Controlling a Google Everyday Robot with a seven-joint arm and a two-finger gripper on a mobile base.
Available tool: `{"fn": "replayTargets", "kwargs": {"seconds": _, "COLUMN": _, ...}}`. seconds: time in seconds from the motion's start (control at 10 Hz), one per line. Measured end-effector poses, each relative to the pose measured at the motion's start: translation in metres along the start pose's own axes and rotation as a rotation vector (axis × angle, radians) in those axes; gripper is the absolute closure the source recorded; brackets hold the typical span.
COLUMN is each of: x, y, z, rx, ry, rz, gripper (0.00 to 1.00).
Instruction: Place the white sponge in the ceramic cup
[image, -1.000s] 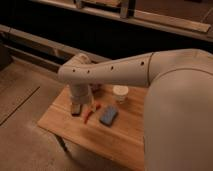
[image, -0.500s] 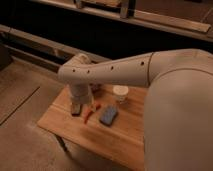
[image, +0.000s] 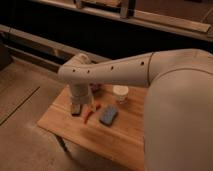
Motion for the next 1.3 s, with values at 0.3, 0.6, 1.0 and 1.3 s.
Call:
{"fn": "replayTargets", "kwargs": {"seconds": 0.3, "x": 0.000, "y": 0.000, "z": 0.000, "rx": 0.000, "ry": 0.000, "rz": 0.000, "gripper": 0.35}}
{"fn": "replayTargets", "kwargs": {"seconds": 0.6, "x": 0.000, "y": 0.000, "z": 0.000, "rx": 0.000, "ry": 0.000, "rz": 0.000, "gripper": 0.35}}
{"fn": "replayTargets", "kwargs": {"seconds": 1.0, "x": -0.014, "y": 0.005, "z": -0.005, "rx": -0.041, "ry": -0.050, "rz": 0.103, "gripper": 0.35}}
{"fn": "replayTargets", "kwargs": {"seconds": 1.3, "x": -0.030, "y": -0.005, "z": -0.006, "rx": -0.048, "ry": -0.092, "rz": 0.303, "gripper": 0.35}}
